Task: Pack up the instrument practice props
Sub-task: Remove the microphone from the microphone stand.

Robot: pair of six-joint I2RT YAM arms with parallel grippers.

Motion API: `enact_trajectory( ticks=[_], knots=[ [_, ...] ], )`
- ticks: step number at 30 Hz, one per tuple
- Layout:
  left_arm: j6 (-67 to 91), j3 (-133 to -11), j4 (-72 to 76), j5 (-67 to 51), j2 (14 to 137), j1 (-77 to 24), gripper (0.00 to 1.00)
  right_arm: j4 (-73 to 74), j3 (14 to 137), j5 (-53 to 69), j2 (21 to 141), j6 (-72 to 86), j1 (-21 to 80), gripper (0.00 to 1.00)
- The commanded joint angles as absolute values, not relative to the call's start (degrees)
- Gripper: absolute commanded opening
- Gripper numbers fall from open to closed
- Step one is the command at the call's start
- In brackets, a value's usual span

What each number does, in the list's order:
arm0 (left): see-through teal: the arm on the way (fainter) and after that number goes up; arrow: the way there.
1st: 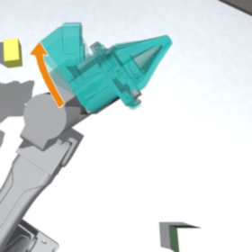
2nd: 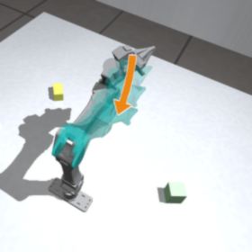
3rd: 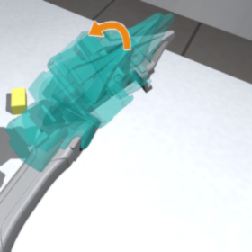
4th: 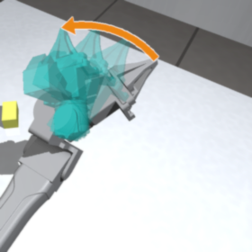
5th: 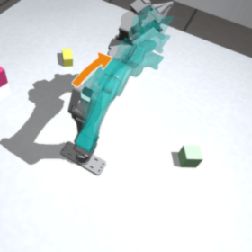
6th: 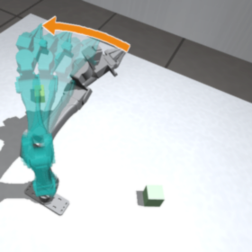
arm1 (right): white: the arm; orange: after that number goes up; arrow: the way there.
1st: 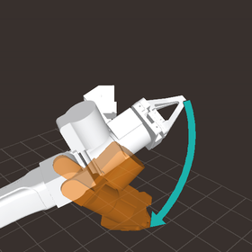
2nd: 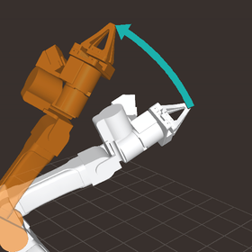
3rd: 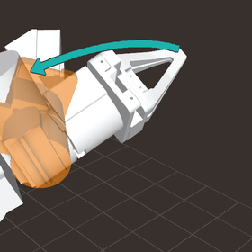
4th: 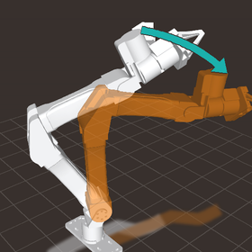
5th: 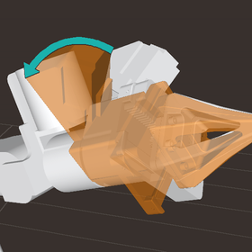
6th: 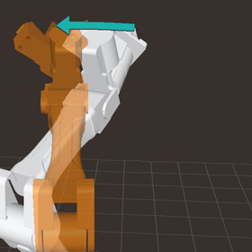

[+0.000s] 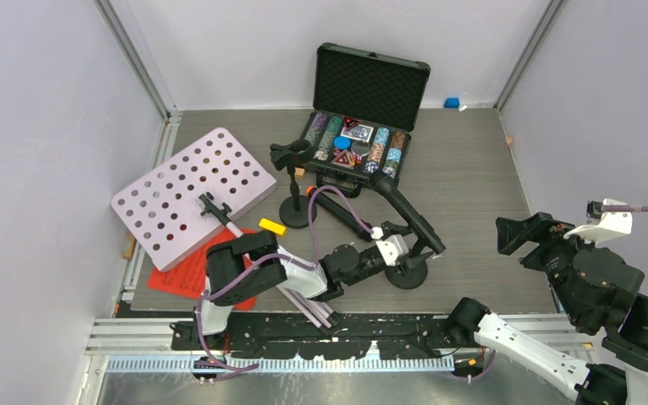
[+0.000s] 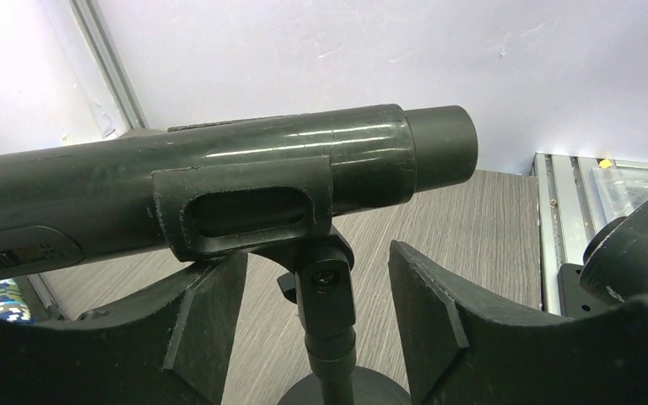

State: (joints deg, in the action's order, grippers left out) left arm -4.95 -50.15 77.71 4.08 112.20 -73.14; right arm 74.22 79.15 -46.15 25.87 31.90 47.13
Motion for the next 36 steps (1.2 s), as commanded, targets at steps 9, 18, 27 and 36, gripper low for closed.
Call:
enact_trajectory(
  ticks=[9,18,27,36],
  knots=[
    [-4.22,-54.14,82.00,7.18,114.28,-73.61,0.45,72.46,79.04,-45.89,26.07,32.78,47.37,0.85],
    [-3.63,-53.58,81.96,7.30,115.31,-73.65,0.05,72.50,79.13,-46.03,26.60,32.42,47.37,0.85],
    [-3.47,-52.01,81.99,6.19,115.75,-73.65,0.00,72.92,82.05,-37.10,37.35,29.30,47.37,0.89],
    [-2.35,-50.90,82.00,3.82,116.91,-73.65,0.00,72.34,88.10,-30.42,60.74,22.09,46.17,0.99]
  ],
)
